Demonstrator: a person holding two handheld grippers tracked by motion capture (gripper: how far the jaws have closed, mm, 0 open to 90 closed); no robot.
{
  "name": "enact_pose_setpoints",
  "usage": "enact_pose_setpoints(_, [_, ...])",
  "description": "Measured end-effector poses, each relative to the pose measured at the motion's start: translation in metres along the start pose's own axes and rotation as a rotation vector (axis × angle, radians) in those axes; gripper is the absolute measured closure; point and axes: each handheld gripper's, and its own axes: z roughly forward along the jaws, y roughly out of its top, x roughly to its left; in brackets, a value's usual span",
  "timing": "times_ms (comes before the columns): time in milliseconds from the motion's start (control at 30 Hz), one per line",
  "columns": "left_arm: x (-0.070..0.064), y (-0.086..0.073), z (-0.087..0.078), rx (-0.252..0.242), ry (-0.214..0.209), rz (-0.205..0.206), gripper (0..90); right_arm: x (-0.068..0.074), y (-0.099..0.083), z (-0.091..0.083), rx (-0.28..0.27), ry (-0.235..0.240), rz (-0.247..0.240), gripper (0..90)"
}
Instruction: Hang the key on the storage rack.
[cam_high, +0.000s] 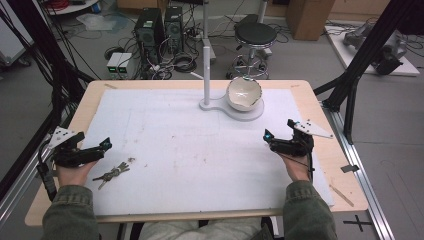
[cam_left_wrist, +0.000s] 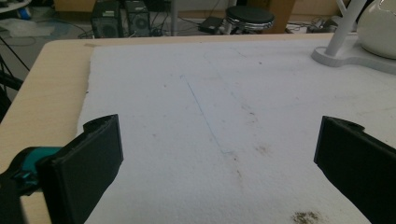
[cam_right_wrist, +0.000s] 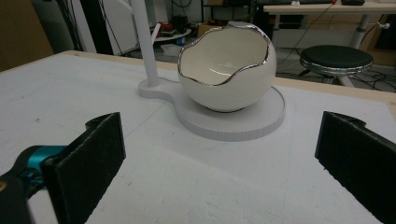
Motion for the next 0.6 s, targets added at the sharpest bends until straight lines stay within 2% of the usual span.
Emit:
enact_pose_setpoints(133, [-0.003, 0.001, 0.000, 0.007, -0.008, 0.013, 1.7, 0.002, 0.000, 0.000, 0.002, 0.005, -0.008, 0.6])
enact_pose_setpoints(433, [-0.006, 0.003, 0.000, 0.008, -0.026, 0.014, 1.7, 0.001, 0.000, -0.001, -0.001, 0.011, 0.003, 0.6])
enact_pose_setpoints(600, [-0.013, 0.005, 0.002, 0.030, -0.046, 0.045, 1.7, 0.001, 0.000, -0.001, 0.002, 0.017, 0.008, 0.6])
